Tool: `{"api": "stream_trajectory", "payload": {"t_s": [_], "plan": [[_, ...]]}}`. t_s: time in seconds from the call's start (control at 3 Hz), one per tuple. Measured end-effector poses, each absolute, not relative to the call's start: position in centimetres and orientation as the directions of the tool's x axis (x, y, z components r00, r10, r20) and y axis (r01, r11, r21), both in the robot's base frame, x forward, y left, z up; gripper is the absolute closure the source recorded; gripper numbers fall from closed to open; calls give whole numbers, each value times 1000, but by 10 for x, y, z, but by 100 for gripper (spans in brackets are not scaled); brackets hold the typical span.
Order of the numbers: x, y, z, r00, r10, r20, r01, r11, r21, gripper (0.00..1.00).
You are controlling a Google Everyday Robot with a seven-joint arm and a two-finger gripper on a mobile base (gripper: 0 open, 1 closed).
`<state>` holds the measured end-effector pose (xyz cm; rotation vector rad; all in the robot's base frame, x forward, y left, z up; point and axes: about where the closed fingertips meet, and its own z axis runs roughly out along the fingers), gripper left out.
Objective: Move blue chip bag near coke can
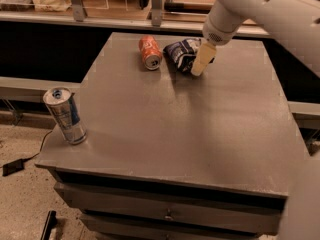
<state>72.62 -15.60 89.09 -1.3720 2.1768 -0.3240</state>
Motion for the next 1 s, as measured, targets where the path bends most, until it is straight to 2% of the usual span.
{"api": "stream_trajectory", "payload": {"t_s": [0.67,1.0], "plan": [[703,-227,985,-307,-848,-431,-619,522,-586,0],[701,-234,987,-312,-843,-439,-610,532,-588,0]]}}
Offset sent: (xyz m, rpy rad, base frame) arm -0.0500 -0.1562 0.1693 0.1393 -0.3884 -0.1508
